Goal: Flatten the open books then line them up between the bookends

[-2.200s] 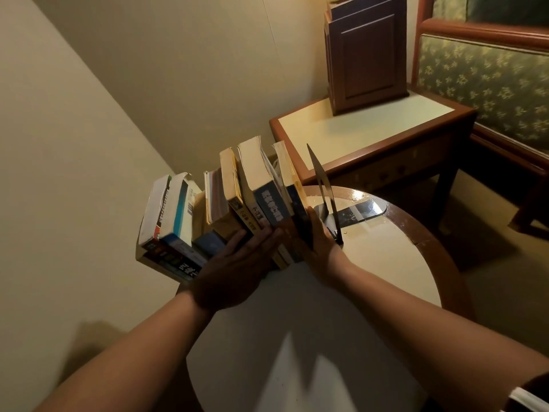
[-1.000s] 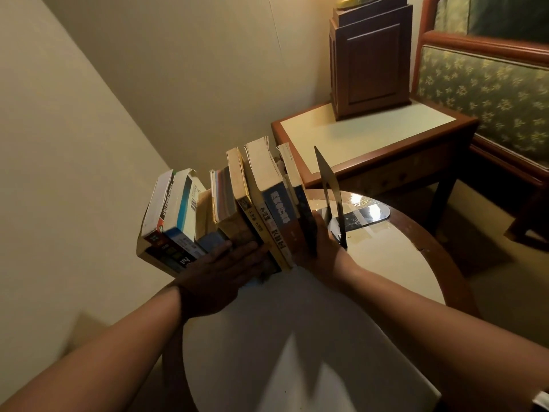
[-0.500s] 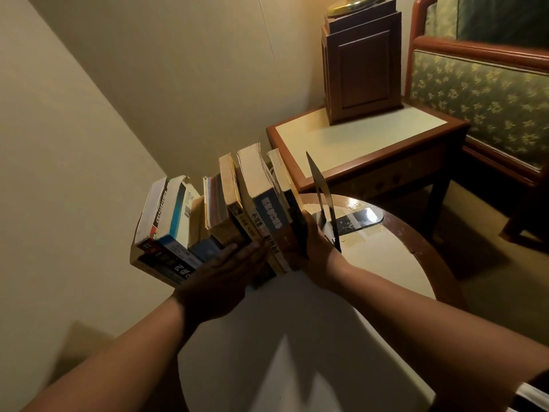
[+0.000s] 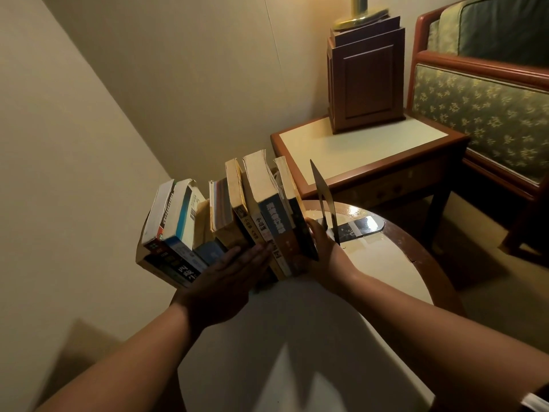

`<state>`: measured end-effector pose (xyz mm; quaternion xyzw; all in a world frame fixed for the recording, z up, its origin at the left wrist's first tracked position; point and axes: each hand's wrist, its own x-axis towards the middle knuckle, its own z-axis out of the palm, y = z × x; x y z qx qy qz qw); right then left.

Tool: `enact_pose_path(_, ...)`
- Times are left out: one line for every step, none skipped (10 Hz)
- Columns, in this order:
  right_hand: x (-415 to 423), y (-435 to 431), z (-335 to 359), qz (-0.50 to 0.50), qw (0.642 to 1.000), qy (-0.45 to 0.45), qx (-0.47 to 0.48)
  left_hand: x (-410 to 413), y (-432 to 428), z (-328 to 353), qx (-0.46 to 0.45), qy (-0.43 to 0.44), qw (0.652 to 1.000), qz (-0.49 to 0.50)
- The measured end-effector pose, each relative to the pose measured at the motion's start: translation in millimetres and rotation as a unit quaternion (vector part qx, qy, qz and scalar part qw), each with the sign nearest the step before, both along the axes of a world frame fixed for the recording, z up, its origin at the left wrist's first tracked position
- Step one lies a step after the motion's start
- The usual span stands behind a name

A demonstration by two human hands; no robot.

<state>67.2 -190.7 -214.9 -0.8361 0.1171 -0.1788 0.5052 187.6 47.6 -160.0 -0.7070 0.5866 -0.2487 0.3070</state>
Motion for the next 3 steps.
enact_pose_path(-3.0, 1.2, 2.7, -0.001, 1.000, 0.014, 0.014, -7.1, -0.1, 1.3, 0.005, -0.008, 1.000, -0.001)
enact_pose_path(-11.2, 2.6, 11.7, -0.004, 0.998, 0.029, 0.056, -15.4, -1.3, 2.3, -0.017, 0.018, 0.999, -0.029)
enact_pose_path(-39.2, 14.9, 15.7, -0.038, 0.993, 0.016, 0.113, -45.1, 1.8, 1.2, -0.087, 0.091, 0.992, 0.007)
